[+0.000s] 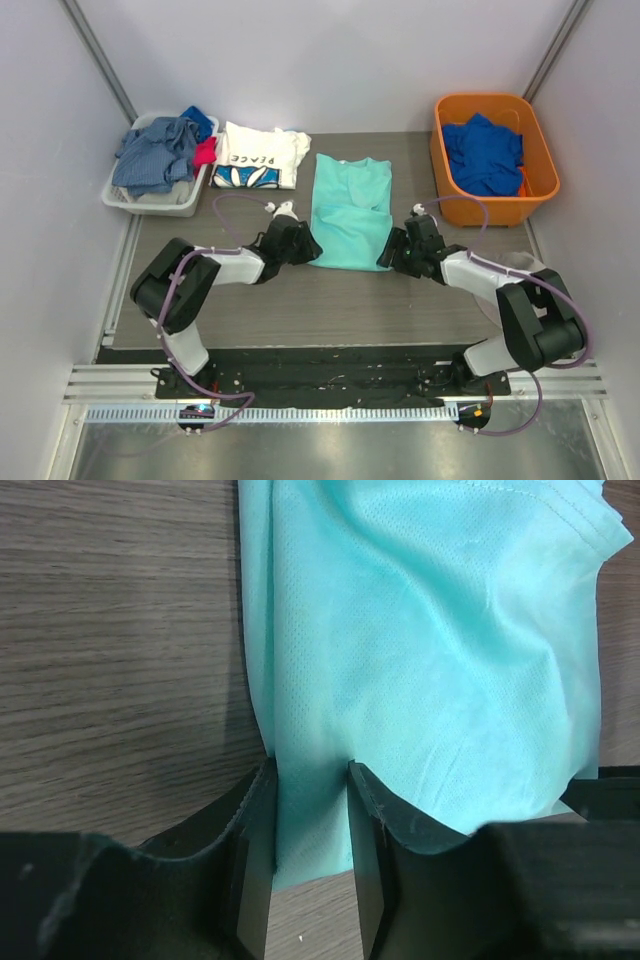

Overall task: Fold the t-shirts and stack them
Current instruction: Fold the tshirt

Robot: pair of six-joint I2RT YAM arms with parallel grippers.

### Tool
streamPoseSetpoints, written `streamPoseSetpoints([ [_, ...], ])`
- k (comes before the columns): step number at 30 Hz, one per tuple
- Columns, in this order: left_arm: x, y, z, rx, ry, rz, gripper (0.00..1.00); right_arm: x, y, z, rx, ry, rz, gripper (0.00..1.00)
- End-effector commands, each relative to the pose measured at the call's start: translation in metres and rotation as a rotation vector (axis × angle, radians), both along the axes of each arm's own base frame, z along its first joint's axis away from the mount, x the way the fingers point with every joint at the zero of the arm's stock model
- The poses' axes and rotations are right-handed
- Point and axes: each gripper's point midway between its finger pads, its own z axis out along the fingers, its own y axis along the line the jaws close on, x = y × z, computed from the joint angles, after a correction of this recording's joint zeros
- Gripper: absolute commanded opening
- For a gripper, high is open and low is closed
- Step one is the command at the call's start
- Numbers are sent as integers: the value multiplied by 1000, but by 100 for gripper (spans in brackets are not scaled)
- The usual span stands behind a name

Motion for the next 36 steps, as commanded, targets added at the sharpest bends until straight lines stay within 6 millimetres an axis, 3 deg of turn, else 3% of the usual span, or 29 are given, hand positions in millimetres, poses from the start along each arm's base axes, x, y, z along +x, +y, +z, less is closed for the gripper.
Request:
streamPoseSetpoints([
  [1,0,-9,2,-38,3,-13,36,17,2,9,-17,-55,12,65],
  [4,-1,-9,1,-41,6,-10,29,18,3,8,-14,-57,12,46],
  [5,-5,-12,0,-53,19,-31,22,17,3,7,-15,-54,12,14],
  [6,-5,-13,2,-57,16,-34,18,17,3,7,-15,-51,10,1],
  [9,-10,-12,4,-65,24,-37,4,12,3,8,-8,-42,20,1],
  [14,-35,-9,5,-58,52,-45,0,-8,-13,11,-40,-6,-49,1],
  [15,-48,-15,10,-54,52,-73,0,-20,-22,5,-62,32,-80,1],
  [17,-61,-14,9,-12,48,-65,0,-30,-27,12,-53,26,-99,1],
  [18,-78,-21,13,3,50,-98,0,-46,-30,4,-59,71,-114,1],
  [19,-87,-20,13,16,51,-97,0,-50,-30,13,-42,47,-116,1],
  [21,-107,-26,13,31,58,-103,0,-71,-33,10,-48,87,-122,1],
  [29,-174,-35,25,40,57,-118,0,-123,-20,40,3,89,-104,1],
  [33,-194,-32,35,54,44,-91,0,-128,-16,57,31,70,-84,1],
  [36,-201,-28,51,46,24,-66,0,-116,-17,78,28,10,-93,1],
])
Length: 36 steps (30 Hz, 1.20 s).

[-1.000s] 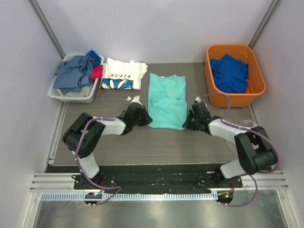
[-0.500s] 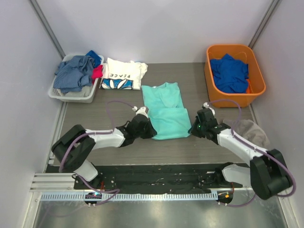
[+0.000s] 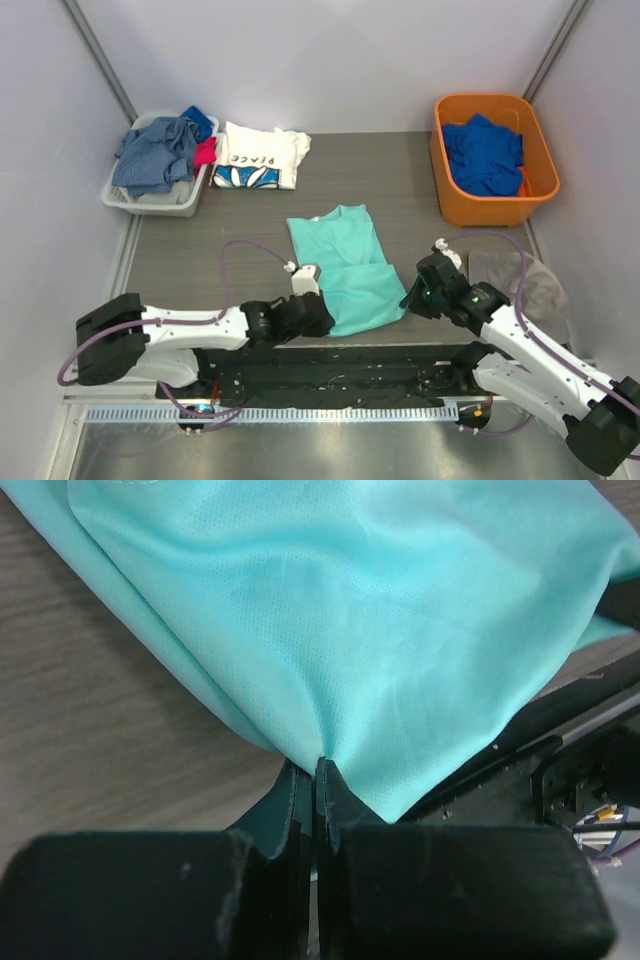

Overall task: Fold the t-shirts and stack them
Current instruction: Fold the tshirt

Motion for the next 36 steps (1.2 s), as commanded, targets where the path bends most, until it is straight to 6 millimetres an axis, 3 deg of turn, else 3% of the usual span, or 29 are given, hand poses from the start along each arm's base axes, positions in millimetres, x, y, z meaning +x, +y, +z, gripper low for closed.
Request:
streamPoseSetpoints([
  [1,3,20,21,22,-46,122,0,17,-1,37,1,-79,-43,1],
  [6,20,40,69,-4,-157,209,4,52,13,67,15,-196,-45,1],
  [9,31,56,89,29,-230,259,11,76,26,75,13,-238,-32,1],
  [10,35,63,91,54,-241,273,13,83,30,67,-8,-218,-29,1],
  [12,41,69,98,73,-274,293,15,100,41,80,-4,-254,-13,1],
  [13,46,74,99,85,-280,310,16,107,45,72,-23,-236,-7,1],
  [14,49,76,101,90,-287,321,17,118,51,84,-7,-267,-7,1],
  [19,72,85,99,116,-300,353,18,151,66,95,-27,-299,14,1],
  [20,75,86,98,119,-299,354,18,161,69,105,-13,-321,11,1],
  [22,84,89,97,125,-298,366,18,173,75,101,-20,-314,21,1],
  [23,87,90,96,130,-296,371,18,181,79,111,-6,-331,33,1],
  [24,88,90,94,130,-292,369,18,187,83,102,-18,-308,43,1],
  [28,96,91,89,126,-278,379,18,208,99,108,9,-312,81,1],
  [31,96,86,80,126,-258,362,18,210,107,97,12,-282,108,1],
  [36,94,82,69,132,-230,354,18,202,101,86,-5,-264,106,1],
])
